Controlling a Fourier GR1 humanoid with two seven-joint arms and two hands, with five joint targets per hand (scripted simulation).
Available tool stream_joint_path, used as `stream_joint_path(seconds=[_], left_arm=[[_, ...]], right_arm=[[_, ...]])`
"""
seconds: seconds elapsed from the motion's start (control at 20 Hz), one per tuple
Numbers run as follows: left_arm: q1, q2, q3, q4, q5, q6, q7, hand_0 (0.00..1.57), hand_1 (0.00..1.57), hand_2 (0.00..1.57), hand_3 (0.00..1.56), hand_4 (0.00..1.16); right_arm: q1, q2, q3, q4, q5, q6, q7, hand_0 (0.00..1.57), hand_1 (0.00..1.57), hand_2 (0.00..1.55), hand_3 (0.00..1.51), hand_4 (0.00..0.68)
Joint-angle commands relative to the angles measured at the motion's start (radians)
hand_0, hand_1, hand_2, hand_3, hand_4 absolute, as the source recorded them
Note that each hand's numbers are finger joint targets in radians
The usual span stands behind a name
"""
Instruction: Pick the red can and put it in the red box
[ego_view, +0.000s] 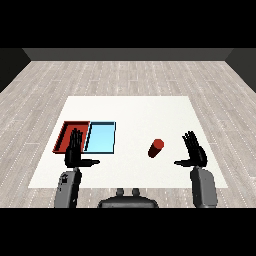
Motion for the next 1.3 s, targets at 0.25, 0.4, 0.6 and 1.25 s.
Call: stream_joint_path(seconds=[0.25, 0.4, 0.6, 1.25], left_arm=[[-0.021, -0.033, -0.033, -0.045, -0.038, 0.057, 0.049, 0.0, 0.0, 0.0, 0.0, 0.0], [0.012, -0.032, -0.04, -0.046, -0.037, 0.043, 0.039, 0.0, 0.0, 0.0, 0.0, 0.0], [-0.026, -0.045, -0.046, 0.006, -0.035, 0.052, 0.015, 0.0, 0.0, 0.0, 0.0, 0.0], [-0.022, -0.019, -0.012, 0.007, -0.022, 0.036, -0.002, 0.0, 0.0, 0.0, 0.0, 0.0]], right_arm=[[-0.063, 0.052, 0.042, 0.108, 0.001, -0.03, 0.0, 0.0, 0.0, 0.0, 0.0, 0.0], [-0.069, 0.07, 0.061, 0.125, 0.013, -0.051, -0.027, 0.0, 0.0, 0.0, 0.0, 0.0], [0.006, 0.089, 0.077, 0.054, -0.016, -0.04, 0.002, 0.0, 0.0, 0.0, 0.0, 0.0], [-0.033, 0.145, 0.155, 0.124, -0.006, -0.08, -0.02, 0.0, 0.0, 0.0, 0.0, 0.0]])
